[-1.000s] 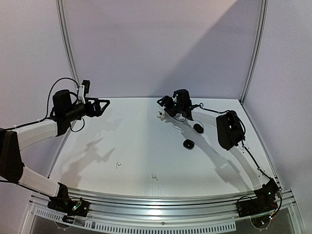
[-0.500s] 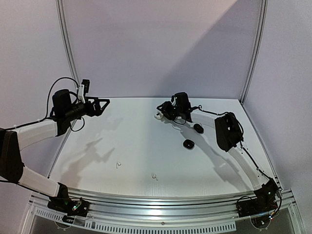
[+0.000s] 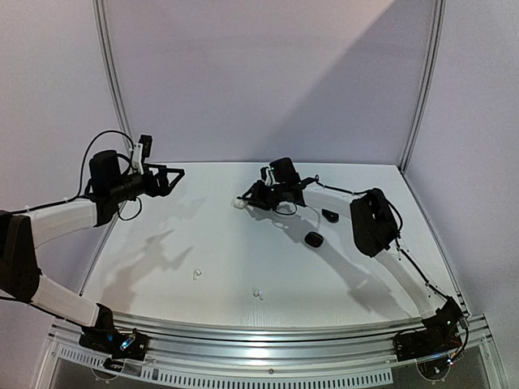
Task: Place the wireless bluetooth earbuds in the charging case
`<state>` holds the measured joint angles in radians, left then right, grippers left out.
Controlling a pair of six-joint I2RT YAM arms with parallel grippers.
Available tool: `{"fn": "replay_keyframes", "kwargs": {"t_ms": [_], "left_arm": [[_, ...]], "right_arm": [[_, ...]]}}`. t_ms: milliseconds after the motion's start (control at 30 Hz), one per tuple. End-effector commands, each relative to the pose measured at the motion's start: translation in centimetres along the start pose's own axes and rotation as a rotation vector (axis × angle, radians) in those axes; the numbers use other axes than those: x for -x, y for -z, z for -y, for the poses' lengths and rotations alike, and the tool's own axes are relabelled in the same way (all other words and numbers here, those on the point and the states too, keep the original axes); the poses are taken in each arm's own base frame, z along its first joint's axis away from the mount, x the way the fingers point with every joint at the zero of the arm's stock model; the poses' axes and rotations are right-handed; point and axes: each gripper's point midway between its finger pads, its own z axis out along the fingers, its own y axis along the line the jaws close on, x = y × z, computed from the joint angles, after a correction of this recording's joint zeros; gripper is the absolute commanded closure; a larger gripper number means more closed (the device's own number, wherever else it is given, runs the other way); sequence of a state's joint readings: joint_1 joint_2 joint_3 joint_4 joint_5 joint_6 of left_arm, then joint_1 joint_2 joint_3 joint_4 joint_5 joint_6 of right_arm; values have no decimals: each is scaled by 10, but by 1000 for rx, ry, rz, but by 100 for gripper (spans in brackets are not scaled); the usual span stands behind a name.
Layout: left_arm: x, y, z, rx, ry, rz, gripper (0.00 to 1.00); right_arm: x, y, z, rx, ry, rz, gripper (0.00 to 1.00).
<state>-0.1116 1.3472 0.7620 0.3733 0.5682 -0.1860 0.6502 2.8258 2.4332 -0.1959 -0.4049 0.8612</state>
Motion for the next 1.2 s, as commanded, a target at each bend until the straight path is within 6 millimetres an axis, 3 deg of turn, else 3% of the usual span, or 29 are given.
{"fn": "replay_keyframes", "kwargs": {"t_ms": [0, 200, 267, 400, 433, 467, 500, 533, 667, 767, 1033, 1167], "left_arm": [[-28, -1, -1, -36, 0, -88, 4], [-55, -7, -7, -31, 58, -206, 9], [-62, -12, -8, -49, 73, -254, 9], [-77, -37, -10, -146, 68, -433, 7], [-71, -45, -9, -179, 49, -481, 7], [-72, -54, -9, -211, 23, -522, 7], [-81, -62, -10, -243, -5, -565, 4], [-78, -71, -9, -281, -33, -607, 1], [-104, -109, -8, -384, -131, -757, 1], [-126, -135, -3, -424, -227, -819, 1], [-147, -199, -21, -377, -365, -798, 1], [-161, -211, -25, -390, -448, -803, 1]], "right_arm": [[-55, -3, 12, -88, 47, -160, 66], [-81, 1, -20, -28, 221, -227, 63], [-82, 6, -21, 6, 230, -220, 62], [-52, 46, -39, 26, 249, -94, 57], [-36, 66, -57, 48, 277, -44, 56], [-29, 78, -56, 41, 282, -20, 54], [-17, 95, -63, 41, 296, 15, 53], [-4, 117, -75, 47, 312, 54, 51], [13, 169, -73, -38, 354, 108, 44], [9, 195, -66, -130, 416, 93, 38], [-7, 218, -62, -166, 425, 57, 36], [-9, 224, -66, -168, 400, 60, 36]]}}
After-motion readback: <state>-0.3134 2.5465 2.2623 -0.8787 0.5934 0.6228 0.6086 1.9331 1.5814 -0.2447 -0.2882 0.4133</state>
